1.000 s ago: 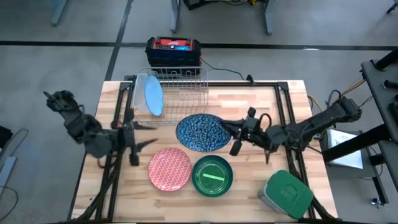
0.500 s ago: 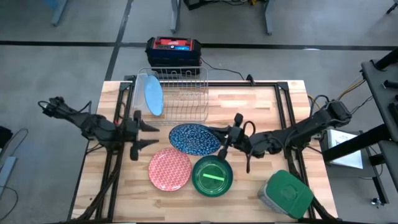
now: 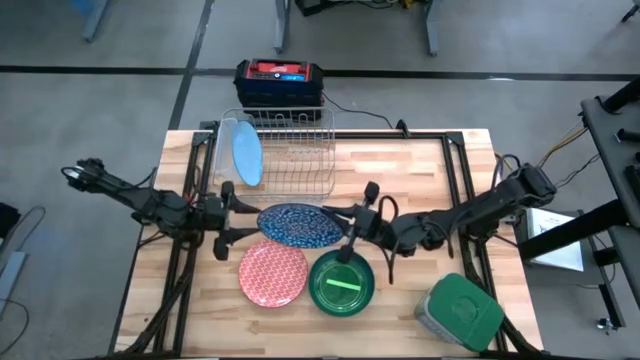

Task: Sort dishes
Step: Put the blue patterned plate into the dish rack, then put the red patterned plate into the dish rack

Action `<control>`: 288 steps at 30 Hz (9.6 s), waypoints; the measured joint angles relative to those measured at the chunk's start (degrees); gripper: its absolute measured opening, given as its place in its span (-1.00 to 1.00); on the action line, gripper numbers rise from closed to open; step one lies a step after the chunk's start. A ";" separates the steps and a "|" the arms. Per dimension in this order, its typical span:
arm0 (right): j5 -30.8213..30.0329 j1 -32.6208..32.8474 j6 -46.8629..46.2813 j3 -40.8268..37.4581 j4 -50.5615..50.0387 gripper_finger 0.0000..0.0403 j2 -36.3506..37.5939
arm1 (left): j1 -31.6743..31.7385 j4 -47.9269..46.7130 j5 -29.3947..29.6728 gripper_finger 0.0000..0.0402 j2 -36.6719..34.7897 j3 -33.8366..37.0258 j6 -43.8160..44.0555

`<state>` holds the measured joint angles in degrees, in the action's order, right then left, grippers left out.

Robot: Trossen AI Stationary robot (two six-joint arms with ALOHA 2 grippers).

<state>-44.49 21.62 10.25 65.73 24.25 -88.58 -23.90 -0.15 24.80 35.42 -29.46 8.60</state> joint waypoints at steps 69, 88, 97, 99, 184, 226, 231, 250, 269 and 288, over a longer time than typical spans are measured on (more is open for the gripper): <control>3.57 -3.85 -6.29 7.75 7.77 -0.88 -12.86 | 3.51 -1.72 2.59 -0.84 4.76 -14.08 -30.79; -34.05 -6.34 -15.28 8.90 7.57 -0.89 -14.56 | 6.18 -17.45 20.26 -0.10 1.76 -23.57 -38.82; -33.46 -14.81 -19.20 9.14 5.93 -0.89 -14.53 | 6.34 -17.34 22.24 -0.07 -1.31 -28.72 -41.78; -33.42 -16.55 -19.18 9.60 5.88 -0.89 -14.55 | 6.34 -17.32 23.86 -0.08 -2.23 -29.47 -41.28; -36.60 -23.93 -35.60 30.45 -27.84 -0.89 -37.29 | 6.38 -19.36 26.71 -0.12 -8.64 -27.38 -37.00; -32.93 -23.41 -39.97 30.65 -31.28 -0.23 -37.20 | 6.36 -20.57 26.69 -0.12 -8.64 -27.38 -36.07; -35.16 -22.22 -37.21 30.65 -31.24 -0.14 -35.84 | 6.36 -21.88 26.70 -0.12 -8.64 -27.38 -34.68; -7.23 -16.11 -35.55 30.65 -45.99 -0.15 -20.26 | 6.33 -34.72 -0.47 -0.12 -2.64 -27.38 -20.36; 28.99 -12.60 -47.85 21.70 -51.56 -0.16 -18.30 | -0.42 -49.21 -17.95 -0.24 8.52 -13.40 -9.30; 29.57 -12.62 -50.10 12.65 -38.88 -0.07 -18.40 | -6.33 -42.23 -19.45 -0.24 19.72 -10.50 -5.70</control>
<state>-14.92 8.99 -39.86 78.38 -14.63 -106.98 -30.23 -42.37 5.35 55.14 -39.96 2.90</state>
